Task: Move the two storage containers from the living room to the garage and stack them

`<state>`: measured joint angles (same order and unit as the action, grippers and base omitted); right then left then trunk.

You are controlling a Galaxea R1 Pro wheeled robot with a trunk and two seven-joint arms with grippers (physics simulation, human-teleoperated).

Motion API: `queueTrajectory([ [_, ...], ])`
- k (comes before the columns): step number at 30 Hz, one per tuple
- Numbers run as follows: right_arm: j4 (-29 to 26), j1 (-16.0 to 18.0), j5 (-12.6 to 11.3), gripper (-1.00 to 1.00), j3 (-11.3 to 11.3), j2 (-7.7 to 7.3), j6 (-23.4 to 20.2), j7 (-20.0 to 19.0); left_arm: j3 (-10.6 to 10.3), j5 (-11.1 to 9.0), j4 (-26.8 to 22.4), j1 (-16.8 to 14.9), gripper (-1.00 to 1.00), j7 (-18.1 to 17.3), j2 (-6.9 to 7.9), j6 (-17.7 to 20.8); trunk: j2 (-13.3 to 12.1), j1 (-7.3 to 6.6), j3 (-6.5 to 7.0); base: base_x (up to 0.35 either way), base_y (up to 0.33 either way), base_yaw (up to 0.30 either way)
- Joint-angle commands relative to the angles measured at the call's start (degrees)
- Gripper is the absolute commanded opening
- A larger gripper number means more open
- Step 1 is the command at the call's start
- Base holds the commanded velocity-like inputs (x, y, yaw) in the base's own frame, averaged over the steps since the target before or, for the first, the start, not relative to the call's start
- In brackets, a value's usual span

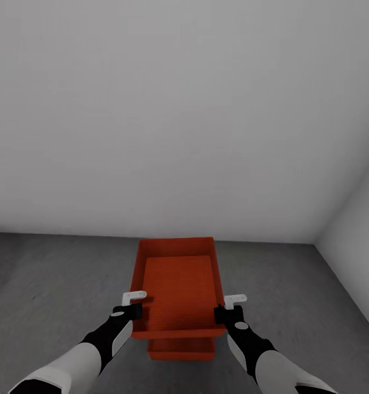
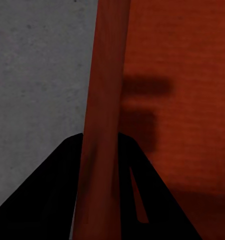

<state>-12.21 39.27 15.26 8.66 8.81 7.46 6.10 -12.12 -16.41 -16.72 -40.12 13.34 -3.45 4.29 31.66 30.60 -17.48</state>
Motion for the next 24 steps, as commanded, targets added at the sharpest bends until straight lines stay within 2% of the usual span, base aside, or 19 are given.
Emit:
queueTrajectory([
  [1,0.17,0.02,0.38,-1.0,1.2,0.95,0.19,-0.24,1.13,1.1,-0.24,-0.05,-1.0,1.07,0.02,-3.74,0.09,0.01,-0.18,0.0,0.0,0.0],
  [8,0.17,0.02,0.38,-1.0,1.19,0.95,0.19,-0.29,1.13,1.08,-0.24,-0.05,-1.0,1.07,0.03,-3.75,0.09,0.01,-0.62,0.0,0.0,0.0],
  [24,0.17,0.02,0.38,-1.0,1.18,1.01,0.15,-0.3,1.13,1.06,-0.17,-0.05,-1.0,1.07,0.03,-3.73,0.09,0.01,-0.66,0.0,0.0,0.0],
])
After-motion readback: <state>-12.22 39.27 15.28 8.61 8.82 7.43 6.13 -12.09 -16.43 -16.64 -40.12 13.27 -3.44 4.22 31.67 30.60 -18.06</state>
